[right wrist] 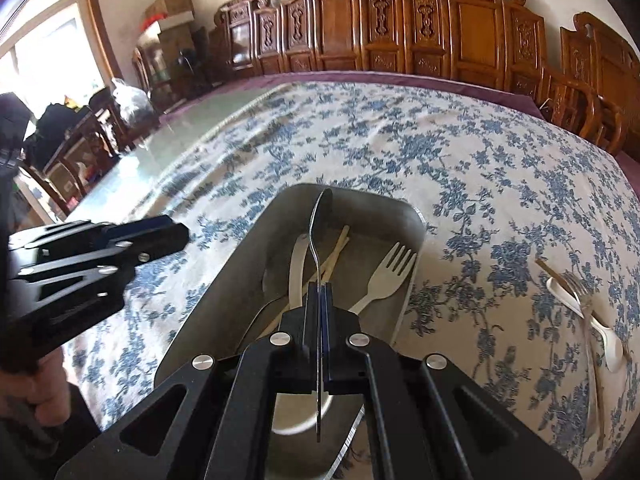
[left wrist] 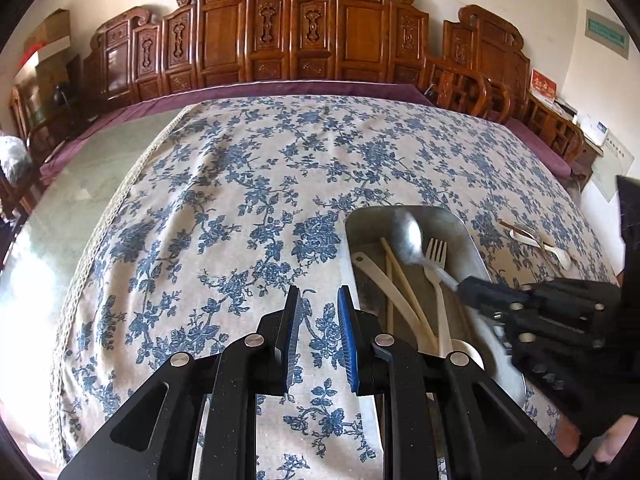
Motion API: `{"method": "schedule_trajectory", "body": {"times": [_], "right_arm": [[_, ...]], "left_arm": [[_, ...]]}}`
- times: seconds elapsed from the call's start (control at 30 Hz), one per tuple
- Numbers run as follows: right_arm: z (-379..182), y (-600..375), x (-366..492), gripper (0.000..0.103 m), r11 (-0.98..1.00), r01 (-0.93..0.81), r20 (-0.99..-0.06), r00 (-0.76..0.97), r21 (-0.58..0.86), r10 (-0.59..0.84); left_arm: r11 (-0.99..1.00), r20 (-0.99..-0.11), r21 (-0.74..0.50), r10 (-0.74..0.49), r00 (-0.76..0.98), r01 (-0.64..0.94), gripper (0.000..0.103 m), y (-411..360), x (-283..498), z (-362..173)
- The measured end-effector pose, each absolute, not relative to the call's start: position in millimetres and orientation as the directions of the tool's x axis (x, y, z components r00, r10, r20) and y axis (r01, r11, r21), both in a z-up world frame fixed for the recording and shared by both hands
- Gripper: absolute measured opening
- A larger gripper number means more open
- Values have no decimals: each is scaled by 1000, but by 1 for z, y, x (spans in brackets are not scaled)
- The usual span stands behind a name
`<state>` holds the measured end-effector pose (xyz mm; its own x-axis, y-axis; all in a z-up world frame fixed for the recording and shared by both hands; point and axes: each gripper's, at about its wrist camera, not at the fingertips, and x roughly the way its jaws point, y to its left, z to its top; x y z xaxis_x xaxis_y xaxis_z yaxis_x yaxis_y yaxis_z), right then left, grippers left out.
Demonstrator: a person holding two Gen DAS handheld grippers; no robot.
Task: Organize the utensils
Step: 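Lower the metal spoon into the grey tray and open the right gripper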
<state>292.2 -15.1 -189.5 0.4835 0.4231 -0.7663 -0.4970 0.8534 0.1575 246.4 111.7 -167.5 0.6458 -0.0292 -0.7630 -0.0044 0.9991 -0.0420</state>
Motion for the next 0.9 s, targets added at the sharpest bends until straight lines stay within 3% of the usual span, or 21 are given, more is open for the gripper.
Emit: {"method": "schedule_trajectory", "body": {"times": [0.53,0.9], "right_arm": [[-210,-2,294,4,852,-495,-786,453,171,421],[-171,-56,276,4,831,-529,-717,512,171,473]], "left_arm": [[999,-754,-40,-27,657,-5,19,111,243,-164],[998,-728,-52,-50,684,19,37,95,239,-153]]}}
